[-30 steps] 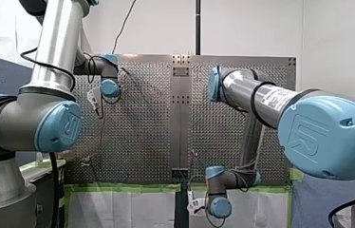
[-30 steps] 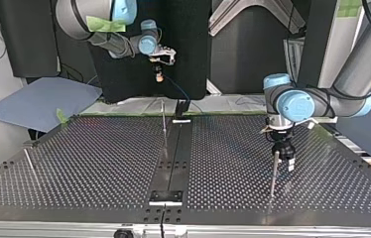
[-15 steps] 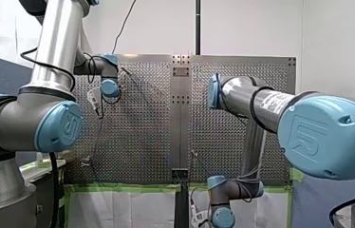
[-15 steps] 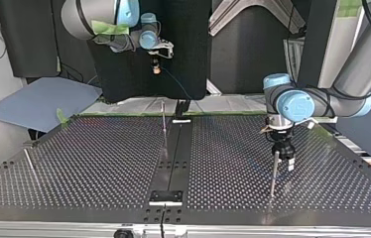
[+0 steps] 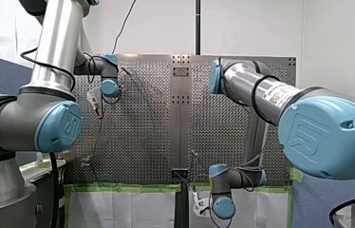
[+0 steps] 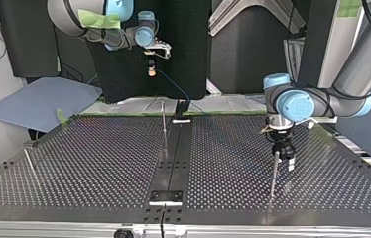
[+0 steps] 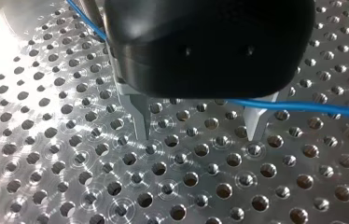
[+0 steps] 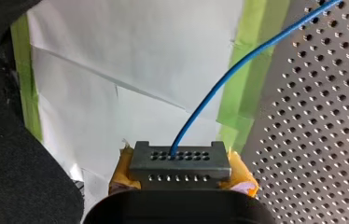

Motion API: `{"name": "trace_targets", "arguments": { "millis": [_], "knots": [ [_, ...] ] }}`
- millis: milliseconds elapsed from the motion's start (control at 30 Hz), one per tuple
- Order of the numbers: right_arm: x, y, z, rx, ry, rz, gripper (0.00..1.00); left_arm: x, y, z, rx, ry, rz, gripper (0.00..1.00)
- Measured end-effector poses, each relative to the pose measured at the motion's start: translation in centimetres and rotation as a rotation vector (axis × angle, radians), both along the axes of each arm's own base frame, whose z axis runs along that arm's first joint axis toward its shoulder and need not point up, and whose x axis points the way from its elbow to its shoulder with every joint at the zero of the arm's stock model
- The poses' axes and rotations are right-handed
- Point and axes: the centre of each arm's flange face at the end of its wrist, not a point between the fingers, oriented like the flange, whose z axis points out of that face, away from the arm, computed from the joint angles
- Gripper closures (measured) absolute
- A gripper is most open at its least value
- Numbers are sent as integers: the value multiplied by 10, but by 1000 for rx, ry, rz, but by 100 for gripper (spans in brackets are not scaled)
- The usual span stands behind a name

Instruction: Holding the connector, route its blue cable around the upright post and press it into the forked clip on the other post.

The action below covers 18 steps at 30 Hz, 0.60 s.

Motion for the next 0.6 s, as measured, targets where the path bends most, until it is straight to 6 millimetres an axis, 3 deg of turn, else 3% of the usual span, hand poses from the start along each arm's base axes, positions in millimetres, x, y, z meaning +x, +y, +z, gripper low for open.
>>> {"name": "trace_targets", "arguments": {
  "millis": [600],
  "knots": [
    [-14,20,60,-27,-19,-2,100,0,1,-1,-7,5,3,0]
  ]
}}
